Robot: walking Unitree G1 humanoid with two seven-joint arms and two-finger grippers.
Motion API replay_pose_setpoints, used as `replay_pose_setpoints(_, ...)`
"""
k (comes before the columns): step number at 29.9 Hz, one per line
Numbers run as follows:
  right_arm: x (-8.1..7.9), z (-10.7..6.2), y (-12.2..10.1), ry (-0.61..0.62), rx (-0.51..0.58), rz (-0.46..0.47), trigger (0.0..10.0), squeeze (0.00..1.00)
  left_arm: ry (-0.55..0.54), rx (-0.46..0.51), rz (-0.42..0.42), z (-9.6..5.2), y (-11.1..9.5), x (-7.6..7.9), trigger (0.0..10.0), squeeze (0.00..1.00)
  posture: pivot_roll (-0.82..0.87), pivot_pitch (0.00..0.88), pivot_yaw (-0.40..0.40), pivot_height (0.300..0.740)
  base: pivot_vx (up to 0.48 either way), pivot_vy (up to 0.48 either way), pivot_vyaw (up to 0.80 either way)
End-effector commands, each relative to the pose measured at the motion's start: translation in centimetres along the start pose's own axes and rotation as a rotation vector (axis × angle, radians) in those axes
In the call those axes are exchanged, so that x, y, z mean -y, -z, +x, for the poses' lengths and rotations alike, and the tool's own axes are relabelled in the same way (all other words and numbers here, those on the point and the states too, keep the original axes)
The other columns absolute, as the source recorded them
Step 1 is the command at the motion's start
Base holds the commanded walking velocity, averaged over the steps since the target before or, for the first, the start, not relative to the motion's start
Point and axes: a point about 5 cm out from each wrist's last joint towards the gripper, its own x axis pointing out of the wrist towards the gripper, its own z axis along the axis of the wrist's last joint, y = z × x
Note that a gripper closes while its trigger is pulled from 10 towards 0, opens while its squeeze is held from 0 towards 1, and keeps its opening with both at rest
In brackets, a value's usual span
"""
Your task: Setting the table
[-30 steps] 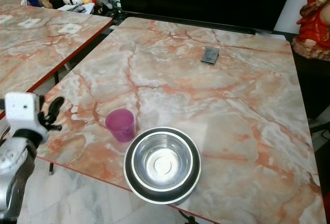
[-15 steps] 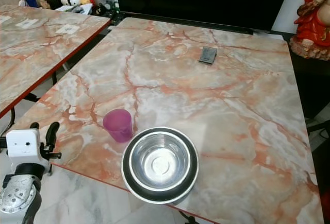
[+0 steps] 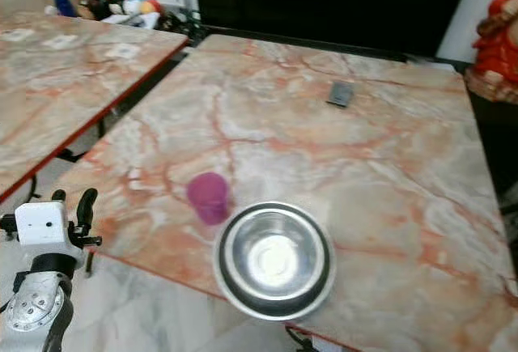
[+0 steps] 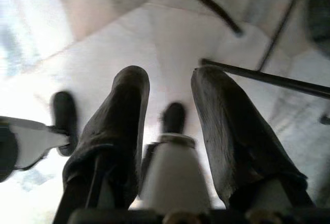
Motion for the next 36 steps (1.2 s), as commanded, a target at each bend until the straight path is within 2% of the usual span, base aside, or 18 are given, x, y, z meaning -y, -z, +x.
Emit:
replay_pose_setpoints(1,-0.03,-0.13,0.91,0.000,-0.030,0.005,10.0,0.00,0.004,0.021,0.008,0.12,-0.29,-0.04,10.0,0.00,0.08,0.112,0.025,0.740,0.000,0.480,0.00)
replay_pose_setpoints(26,-0.12,-0.12,0.89,0.001,-0.030,0.011,10.0,0.00,0.014,0.021,-0.022,0.51,-0.33,0.32,10.0,0.00,0.09,0.131,0.027,0.740,0.000,0.480,0.00)
replay_pose_setpoints(36,-0.08,-0.11,0.80,-0.002,-0.029,0.008,10.0,0.00,-0.012,0.024,-0.020,0.31,-0.39,-0.07,10.0,0.00,0.09,0.139,0.021,0.740,0.000,0.480,0.00)
